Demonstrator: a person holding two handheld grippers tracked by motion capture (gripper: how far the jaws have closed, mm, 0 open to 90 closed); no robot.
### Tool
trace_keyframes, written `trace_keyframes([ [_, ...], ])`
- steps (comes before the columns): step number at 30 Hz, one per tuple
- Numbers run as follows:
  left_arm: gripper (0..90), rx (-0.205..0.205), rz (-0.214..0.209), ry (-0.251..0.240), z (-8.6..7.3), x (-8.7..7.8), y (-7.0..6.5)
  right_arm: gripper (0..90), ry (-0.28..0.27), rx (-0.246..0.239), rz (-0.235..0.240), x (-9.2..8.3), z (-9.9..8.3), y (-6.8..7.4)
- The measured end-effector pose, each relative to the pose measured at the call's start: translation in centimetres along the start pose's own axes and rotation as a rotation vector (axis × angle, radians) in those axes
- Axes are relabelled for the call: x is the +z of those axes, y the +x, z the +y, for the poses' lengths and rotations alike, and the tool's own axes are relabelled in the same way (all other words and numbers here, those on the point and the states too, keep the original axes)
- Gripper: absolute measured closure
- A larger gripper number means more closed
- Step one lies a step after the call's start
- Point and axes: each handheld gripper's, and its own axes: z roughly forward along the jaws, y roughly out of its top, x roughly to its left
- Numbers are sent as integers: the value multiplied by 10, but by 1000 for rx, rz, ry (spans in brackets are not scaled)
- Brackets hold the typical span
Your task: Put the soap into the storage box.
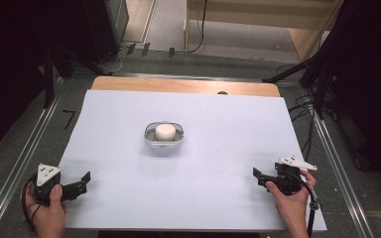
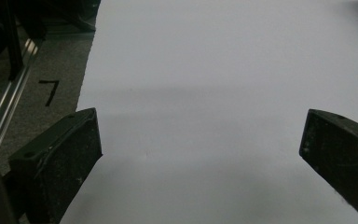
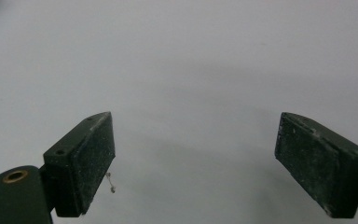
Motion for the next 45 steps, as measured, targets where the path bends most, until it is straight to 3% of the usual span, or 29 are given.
trace_keyframes([
  [25,0,3,4,-5,0,0,0,129,-11,70,-82,-43,-32,-60],
  [31,0,-2,6,-10,0,0,0,130,-50,107,-84,-51,-35,-74],
  [34,0,-10,3,-12,0,-1,1,130,-61,104,-91,-53,-36,-77],
  [41,0,-17,-7,-14,0,-2,2,130,-82,162,-71,-52,-40,-82],
  [45,0,-27,-8,-25,-1,-2,3,130,-76,156,-70,-49,-41,-81],
])
